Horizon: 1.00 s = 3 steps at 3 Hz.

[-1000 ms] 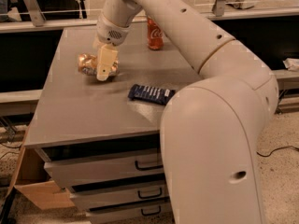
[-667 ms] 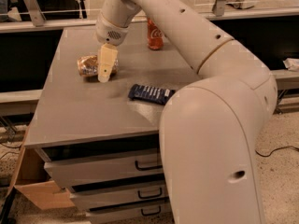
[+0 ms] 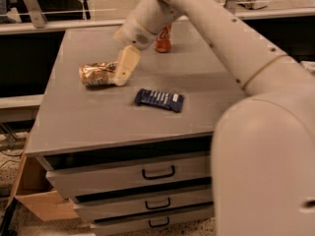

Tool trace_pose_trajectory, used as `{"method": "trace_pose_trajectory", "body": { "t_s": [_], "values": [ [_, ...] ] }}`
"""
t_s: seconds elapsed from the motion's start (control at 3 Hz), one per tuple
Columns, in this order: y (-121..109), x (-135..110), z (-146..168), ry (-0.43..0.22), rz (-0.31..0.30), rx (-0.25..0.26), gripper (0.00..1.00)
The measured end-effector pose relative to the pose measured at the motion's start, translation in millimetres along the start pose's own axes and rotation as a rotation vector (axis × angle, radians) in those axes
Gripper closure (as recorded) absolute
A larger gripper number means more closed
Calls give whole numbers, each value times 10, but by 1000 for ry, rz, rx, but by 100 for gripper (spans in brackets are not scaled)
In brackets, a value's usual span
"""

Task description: Knock orange can over

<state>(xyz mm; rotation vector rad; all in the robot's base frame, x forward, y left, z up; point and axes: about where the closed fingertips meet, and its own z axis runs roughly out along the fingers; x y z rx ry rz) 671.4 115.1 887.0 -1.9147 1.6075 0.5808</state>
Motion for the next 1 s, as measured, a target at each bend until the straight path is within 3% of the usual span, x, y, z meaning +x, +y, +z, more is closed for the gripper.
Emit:
{"method": "trace_pose_trajectory", "body": {
  "t_s": [0.33,0.67,1.0],
  "values": [
    [106,136,-400,-152,66,90,0],
    [202,437,-1106,-271,121,241,0],
    [271,756,-1400,-264,167,291,0]
  ]
}}
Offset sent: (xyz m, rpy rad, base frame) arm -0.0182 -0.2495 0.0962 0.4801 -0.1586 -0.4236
